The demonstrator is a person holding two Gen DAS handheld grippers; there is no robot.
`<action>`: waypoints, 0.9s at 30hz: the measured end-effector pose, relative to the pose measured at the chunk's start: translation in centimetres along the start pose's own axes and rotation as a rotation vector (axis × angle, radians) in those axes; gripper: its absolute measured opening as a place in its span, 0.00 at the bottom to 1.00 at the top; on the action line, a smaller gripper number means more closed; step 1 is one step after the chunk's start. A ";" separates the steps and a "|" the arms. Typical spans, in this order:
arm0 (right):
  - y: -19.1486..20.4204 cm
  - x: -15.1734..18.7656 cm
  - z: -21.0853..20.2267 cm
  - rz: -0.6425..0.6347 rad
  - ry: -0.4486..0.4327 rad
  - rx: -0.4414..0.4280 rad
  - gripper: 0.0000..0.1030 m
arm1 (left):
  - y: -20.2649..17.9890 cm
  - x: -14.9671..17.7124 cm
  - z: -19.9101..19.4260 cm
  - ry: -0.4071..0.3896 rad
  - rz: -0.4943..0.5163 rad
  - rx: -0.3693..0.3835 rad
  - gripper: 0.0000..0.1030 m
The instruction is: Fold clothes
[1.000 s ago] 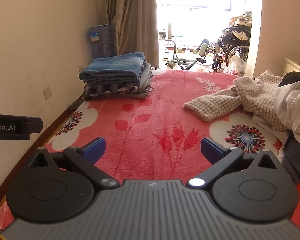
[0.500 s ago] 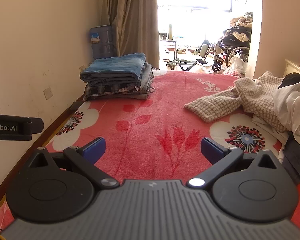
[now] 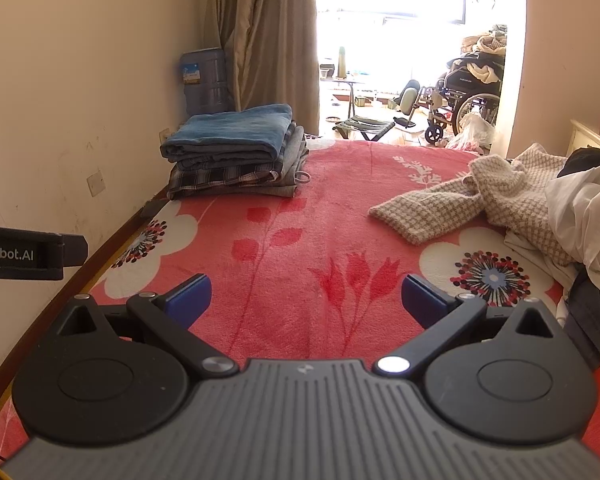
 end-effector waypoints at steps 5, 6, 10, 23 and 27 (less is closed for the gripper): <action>-0.1 0.0 0.0 -0.003 0.000 0.000 0.99 | 0.0 0.0 0.0 -0.002 0.003 0.001 1.00; 0.0 0.1 0.0 -0.003 0.001 -0.001 0.99 | 0.0 0.1 0.0 -0.001 0.004 0.000 1.00; 0.0 0.1 0.0 -0.005 0.000 -0.001 0.99 | 0.1 0.0 -0.1 -0.002 0.004 0.000 1.00; 0.2 0.1 0.0 -0.009 0.000 -0.001 0.99 | 0.2 0.0 -0.1 -0.004 0.003 -0.003 1.00; 0.2 0.1 0.0 -0.011 0.001 -0.001 0.99 | 0.2 0.0 -0.1 -0.003 0.002 -0.005 1.00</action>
Point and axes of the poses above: each gripper's, at about its wrist camera, not at the fingertips, and z roughly the way its jaws point, y to its left, x to its underside, the point moved 5 cm from there along z, roughly the way its jaws point, and after that the axes turned 12 degrees about y, right-handed, at the moved point
